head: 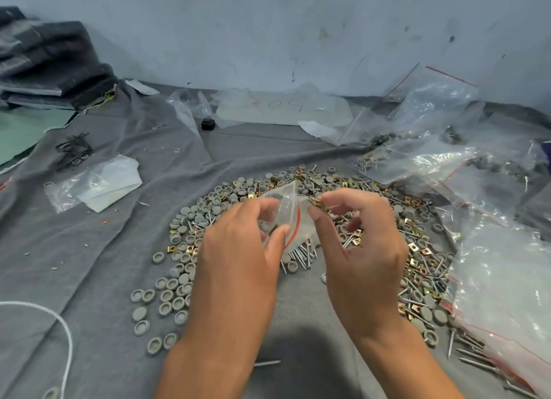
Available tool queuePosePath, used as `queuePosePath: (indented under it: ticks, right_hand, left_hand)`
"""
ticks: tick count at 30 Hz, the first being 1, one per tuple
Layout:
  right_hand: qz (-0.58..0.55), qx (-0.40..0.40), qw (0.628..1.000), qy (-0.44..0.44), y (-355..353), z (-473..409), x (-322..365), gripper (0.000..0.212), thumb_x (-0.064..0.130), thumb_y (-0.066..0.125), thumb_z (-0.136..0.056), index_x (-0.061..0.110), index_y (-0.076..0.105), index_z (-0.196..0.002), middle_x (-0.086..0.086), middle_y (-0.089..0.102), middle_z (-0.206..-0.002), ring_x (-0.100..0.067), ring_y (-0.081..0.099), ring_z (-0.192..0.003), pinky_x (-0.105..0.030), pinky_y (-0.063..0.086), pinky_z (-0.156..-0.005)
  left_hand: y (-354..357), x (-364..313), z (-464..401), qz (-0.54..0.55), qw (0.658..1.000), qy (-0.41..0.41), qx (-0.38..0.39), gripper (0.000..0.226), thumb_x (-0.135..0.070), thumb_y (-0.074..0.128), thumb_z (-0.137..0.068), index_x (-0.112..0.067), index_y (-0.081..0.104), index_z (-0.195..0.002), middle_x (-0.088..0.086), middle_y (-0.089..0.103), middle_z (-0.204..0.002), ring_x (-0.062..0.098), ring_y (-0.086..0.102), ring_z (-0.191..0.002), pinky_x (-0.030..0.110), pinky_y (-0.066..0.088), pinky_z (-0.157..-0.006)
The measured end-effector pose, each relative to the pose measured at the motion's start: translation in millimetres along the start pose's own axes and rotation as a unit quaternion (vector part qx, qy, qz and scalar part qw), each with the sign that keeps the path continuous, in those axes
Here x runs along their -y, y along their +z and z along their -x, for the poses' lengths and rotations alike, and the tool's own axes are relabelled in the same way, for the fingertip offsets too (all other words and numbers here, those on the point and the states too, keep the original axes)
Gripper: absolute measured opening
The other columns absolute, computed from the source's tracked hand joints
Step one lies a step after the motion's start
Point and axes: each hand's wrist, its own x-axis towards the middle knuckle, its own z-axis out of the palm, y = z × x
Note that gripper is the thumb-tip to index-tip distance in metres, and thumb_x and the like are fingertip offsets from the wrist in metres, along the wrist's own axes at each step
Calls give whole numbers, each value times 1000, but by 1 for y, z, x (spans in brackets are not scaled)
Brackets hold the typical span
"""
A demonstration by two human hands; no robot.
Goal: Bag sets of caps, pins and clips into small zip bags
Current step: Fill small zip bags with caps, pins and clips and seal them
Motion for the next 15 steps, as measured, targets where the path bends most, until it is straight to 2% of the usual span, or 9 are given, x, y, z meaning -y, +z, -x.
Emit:
queuePosePath:
  ticks: [2,5,8,10,13,15]
  right_hand:
    - [1,15,1000,-3,-1,-2,0,11,18,69,-96,12,68,-104,12,61,-102,-9,56,-88,-17,43,-80]
    - [-2,41,998,-45,-3,-4,3,13,21,68,-96,12,71,-106,11,63,-104,-10,60,-96,-17,45,-87]
    - [35,107,992,-65,-4,-4,5,17,21,71,-94,20,73,-111,8,64,-108,-12,57,-100,-16,43,-89]
    - [41,146,988,-19,-3,-1,8,23,24,71,-91,25,71,-114,6,57,-112,-11,54,-103,-16,43,-88]
    - [0,148,986,75,-4,5,14,27,27,73,-88,35,63,-112,14,45,-112,-6,56,-99,-11,44,-81]
    - [-36,146,980,133,-6,6,18,30,19,75,-88,38,61,-106,18,44,-108,-7,61,-91,-8,44,-71]
  left_hand:
    - [-2,0,-1,0,1000,8,13,29,-24,76,-84,-32,66,-110,-21,64,-99,-7,56,-79,0,33,-78]
    - [-6,-1,-1,3,999,22,44,39,-19,81,-79,-35,66,-112,-24,61,-94,-8,55,-82,0,33,-80]
    - [-9,-2,-2,0,997,44,58,51,-16,84,-72,-37,66,-116,-25,56,-88,-6,54,-81,3,34,-79]
    - [-10,-2,-2,-4,997,49,60,59,-13,84,-71,-32,65,-124,-21,60,-96,-2,56,-83,6,36,-82]
    - [-12,0,-2,-9,997,42,63,60,-11,83,-73,-30,64,-127,-19,60,-98,0,54,-82,4,34,-82]
    - [-13,0,-1,-23,997,41,59,57,-11,82,-74,-29,64,-126,-18,61,-102,2,54,-85,8,36,-84]
